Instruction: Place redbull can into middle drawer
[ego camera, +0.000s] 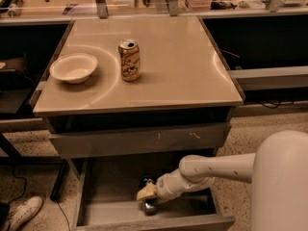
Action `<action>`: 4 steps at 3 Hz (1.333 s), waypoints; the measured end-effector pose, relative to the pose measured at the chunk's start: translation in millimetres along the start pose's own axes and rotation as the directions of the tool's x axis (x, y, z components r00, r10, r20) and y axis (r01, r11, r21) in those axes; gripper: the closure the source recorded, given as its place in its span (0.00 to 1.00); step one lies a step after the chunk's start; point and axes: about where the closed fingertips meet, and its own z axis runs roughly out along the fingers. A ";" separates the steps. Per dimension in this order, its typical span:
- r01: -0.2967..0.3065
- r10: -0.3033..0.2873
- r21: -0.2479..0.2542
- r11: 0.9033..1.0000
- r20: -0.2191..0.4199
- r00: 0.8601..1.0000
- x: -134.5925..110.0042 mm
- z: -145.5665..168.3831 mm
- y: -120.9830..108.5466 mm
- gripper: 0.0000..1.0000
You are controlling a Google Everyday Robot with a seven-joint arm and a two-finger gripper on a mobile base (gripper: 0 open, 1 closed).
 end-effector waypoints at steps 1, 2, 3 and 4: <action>0.000 0.000 0.000 1.000 -0.001 1.000 0.2 0.2 0.1 0.00; 0.000 0.000 0.000 1.000 -0.001 1.000 0.2 0.3 0.1 0.00; 0.000 0.000 0.000 1.000 -0.001 1.000 0.2 -3.2 3.4 0.00; -0.013 0.011 0.036 0.999 0.061 0.998 4.2 -23.4 25.4 0.00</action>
Offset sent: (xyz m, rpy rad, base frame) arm 0.0000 0.0000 0.0000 0.0000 0.0000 0.0000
